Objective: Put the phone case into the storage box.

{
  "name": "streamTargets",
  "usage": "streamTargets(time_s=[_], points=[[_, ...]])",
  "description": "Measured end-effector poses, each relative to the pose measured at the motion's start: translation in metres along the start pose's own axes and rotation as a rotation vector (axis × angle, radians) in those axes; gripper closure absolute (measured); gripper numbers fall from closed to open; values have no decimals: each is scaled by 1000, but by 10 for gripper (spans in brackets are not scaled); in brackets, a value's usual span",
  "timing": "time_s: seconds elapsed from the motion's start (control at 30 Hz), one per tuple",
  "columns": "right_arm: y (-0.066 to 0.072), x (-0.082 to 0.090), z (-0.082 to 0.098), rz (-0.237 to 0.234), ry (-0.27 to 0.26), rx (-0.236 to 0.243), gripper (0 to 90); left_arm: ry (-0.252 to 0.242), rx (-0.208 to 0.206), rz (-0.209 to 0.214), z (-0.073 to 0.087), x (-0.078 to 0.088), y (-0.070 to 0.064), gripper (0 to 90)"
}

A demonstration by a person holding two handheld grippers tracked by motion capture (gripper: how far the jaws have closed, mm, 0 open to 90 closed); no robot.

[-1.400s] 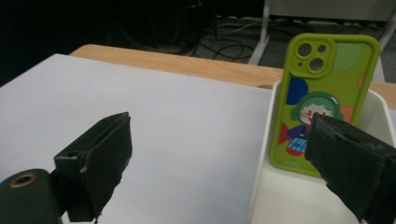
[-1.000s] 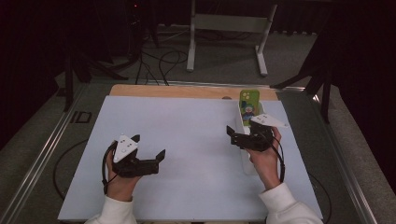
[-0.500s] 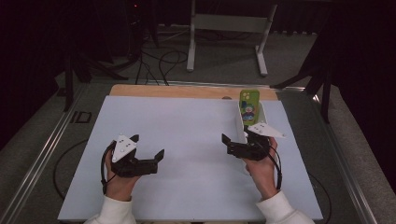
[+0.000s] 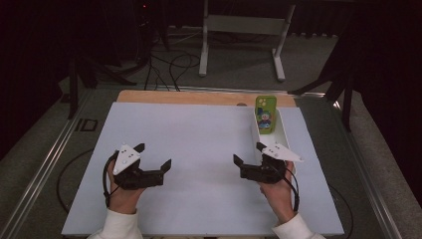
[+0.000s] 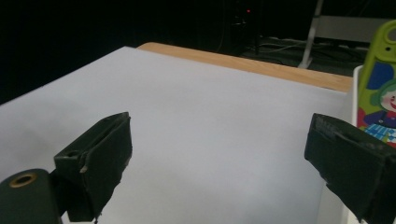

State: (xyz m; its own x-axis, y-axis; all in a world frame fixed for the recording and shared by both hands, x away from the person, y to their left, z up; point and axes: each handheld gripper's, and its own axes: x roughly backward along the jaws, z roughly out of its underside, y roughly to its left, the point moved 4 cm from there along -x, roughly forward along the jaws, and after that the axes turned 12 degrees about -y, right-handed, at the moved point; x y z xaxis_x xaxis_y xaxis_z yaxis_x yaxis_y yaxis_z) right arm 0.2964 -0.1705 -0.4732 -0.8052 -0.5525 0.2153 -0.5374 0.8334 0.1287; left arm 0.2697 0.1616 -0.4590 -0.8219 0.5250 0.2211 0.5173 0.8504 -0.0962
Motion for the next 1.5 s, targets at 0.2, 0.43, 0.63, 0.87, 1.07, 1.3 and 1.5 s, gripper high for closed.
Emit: streamTargets(time_s=[0.2,0.43,0.63,0.87,1.07,1.3,1.5], points=[[6,7,7,-30,-28,28,77,-7,1,9,3,1,3,11],[12,13,18,-64,-51,60,77,-19,-15,42,11,1,3,9],[13,18,27,-86,-57,77,77,-41,-39,70,18,4,0,9],[13,25,35,-99,-82,87,77,-50,-55,78,29,11,1,9],[11,30,39,-96,-85,84,78,-50,-59,69,38,20,8,8],[7,34,40,-90,-100,82,78,-61,-57,55,44,28,16,7],[5,36,40,-86,-105,78,78,-64,-64,53,47,31,16,7]])
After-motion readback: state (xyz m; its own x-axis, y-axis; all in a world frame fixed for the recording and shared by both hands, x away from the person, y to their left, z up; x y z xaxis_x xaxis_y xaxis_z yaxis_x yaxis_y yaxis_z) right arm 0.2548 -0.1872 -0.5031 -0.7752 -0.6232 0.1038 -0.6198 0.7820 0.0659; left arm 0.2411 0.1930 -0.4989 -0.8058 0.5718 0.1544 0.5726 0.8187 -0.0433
